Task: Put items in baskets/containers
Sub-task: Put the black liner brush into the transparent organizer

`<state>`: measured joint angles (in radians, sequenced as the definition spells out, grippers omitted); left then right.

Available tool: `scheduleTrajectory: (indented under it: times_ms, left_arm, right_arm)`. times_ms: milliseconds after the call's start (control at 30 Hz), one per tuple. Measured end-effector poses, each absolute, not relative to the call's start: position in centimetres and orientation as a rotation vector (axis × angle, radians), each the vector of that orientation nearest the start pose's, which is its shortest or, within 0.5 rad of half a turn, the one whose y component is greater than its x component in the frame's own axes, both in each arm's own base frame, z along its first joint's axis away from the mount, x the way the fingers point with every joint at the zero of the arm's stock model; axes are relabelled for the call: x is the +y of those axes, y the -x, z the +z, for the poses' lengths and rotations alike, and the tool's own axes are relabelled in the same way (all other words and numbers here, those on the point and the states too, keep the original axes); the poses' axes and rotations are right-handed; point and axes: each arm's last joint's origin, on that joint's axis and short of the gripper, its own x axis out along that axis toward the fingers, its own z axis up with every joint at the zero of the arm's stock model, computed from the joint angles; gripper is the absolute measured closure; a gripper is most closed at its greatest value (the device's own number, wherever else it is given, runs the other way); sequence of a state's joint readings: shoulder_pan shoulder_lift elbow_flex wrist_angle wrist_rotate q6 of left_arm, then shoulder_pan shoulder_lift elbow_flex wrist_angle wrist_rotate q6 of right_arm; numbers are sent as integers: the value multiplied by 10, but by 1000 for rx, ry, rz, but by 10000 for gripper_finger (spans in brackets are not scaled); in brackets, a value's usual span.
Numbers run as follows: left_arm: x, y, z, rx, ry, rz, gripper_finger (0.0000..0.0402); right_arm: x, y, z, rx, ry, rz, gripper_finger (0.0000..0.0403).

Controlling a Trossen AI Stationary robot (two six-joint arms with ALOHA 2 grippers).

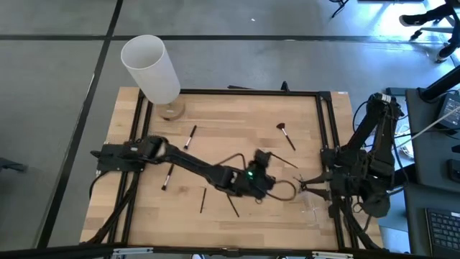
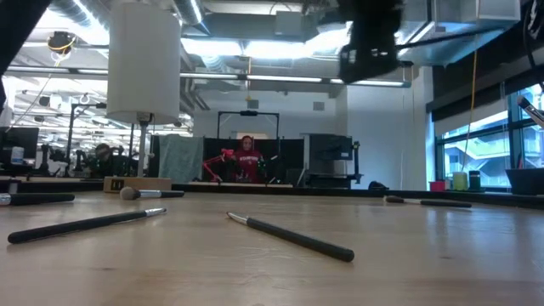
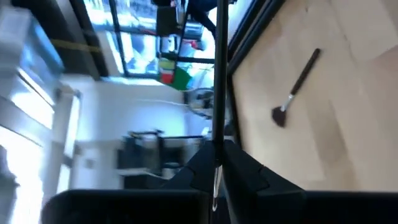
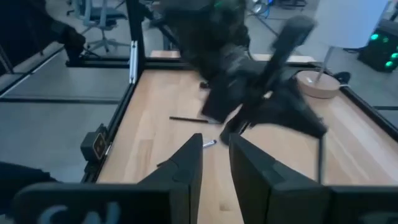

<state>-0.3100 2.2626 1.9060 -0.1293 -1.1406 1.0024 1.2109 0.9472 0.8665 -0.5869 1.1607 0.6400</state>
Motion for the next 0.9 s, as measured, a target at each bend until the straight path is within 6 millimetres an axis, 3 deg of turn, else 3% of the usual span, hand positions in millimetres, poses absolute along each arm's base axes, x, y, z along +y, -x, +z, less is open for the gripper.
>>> scheduleTrajectory:
  times_ms: [167, 300, 500, 700, 900]
  left_arm:
    - [-148, -524, 234, 837, -1481, 545, 385]
    - [-155, -540, 229, 822, -1555, 493, 384]
    - [-153, -551, 221, 819, -1723, 385, 384]
    - [-152, -559, 217, 740, -2003, 208, 384]
    - [-152, -564, 216, 653, -2075, 189, 384]
  right_arm:
    - [154, -77, 308, 246, -49, -20, 322]
    - [155, -72, 308, 223, -38, -19, 322]
    - [156, -69, 308, 213, -27, -12, 322]
    - [156, -69, 307, 215, -15, -15, 322]
    - [155, -69, 307, 212, -6, -21, 322]
